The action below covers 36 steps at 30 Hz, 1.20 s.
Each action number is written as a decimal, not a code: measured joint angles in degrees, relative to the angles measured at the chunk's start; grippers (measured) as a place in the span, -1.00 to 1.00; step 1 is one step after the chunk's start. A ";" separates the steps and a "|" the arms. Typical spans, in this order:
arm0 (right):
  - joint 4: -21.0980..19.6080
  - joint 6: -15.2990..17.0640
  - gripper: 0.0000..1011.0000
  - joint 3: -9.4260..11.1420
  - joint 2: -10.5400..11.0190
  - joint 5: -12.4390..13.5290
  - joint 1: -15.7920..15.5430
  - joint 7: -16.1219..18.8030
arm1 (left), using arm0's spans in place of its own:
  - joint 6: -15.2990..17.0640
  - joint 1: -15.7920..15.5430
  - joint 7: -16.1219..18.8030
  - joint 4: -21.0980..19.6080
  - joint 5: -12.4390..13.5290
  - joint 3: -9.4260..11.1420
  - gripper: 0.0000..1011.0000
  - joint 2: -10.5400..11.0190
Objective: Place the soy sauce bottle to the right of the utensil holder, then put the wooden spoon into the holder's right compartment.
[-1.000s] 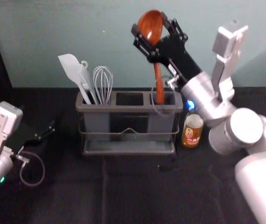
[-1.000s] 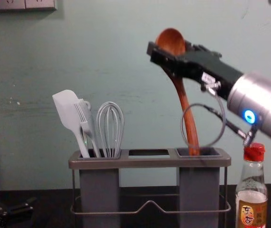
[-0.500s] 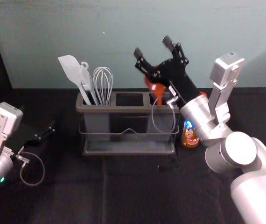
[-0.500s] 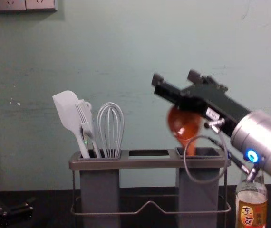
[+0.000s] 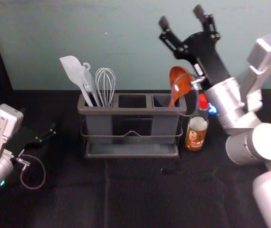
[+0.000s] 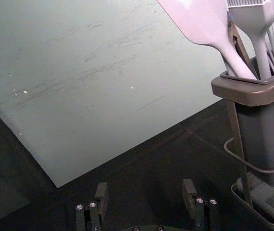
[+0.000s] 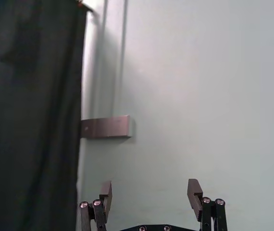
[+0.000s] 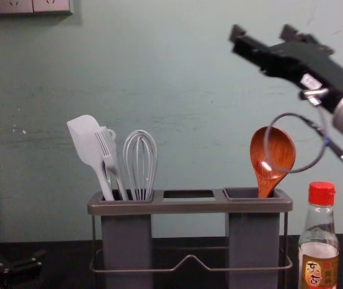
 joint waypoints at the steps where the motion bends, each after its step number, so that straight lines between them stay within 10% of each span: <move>1: -0.39 0.00 0.98 0.40 0.14 0.20 -0.22 -0.13 | 0.00 0.00 0.00 0.00 0.00 0.00 1.00 0.00; 24: -2.81 1.78 0.98 12.16 6.65 2.73 -8.12 -0.92 | 0.00 0.00 0.00 0.00 0.00 0.00 1.00 0.00; 36: 0.25 16.70 0.98 13.48 8.02 -6.28 -12.03 -9.57 | 0.00 0.00 0.00 0.00 0.00 0.00 1.00 0.00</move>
